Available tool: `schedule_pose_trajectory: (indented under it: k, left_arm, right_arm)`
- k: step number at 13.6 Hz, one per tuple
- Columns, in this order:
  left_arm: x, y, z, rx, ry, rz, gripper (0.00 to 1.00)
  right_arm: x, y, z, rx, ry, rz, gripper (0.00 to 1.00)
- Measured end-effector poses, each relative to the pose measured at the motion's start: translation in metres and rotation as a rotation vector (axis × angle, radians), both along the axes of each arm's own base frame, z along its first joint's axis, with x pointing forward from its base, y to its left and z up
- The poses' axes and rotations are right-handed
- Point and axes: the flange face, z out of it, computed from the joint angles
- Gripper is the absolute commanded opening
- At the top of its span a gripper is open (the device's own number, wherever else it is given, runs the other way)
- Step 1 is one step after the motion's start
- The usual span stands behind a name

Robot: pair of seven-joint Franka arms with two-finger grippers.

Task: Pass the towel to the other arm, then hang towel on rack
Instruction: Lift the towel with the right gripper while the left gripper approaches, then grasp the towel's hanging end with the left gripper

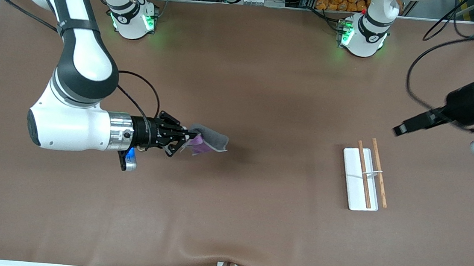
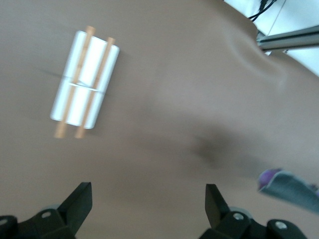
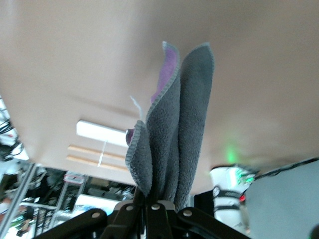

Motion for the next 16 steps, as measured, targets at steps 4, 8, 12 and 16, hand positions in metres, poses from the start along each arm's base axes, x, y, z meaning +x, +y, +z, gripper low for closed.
schedule_pose_trajectory:
  k: [4, 8, 12, 16]
  left_arm:
    - [0.029, -0.056, -0.047, -0.028, -0.020, 0.057, 1.00]
    - [0.047, -0.112, -0.085, -0.070, -0.085, 0.094, 1.00]
    - [0.065, -0.146, -0.121, -0.213, -0.109, 0.191, 1.00]
    - [0.060, -0.198, -0.157, -0.301, -0.060, 0.210, 1.00]
  right_arm:
    - [-0.005, 0.039, 0.016, 0.049, 0.005, -0.107, 0.00]
    - [-0.019, 0.087, 0.024, 0.057, -0.004, -0.194, 0.00]
    - [-0.028, 0.115, 0.031, 0.067, -0.018, -0.258, 0.00]
    - [-0.038, 0.139, 0.037, 0.081, -0.033, -0.309, 0.00]
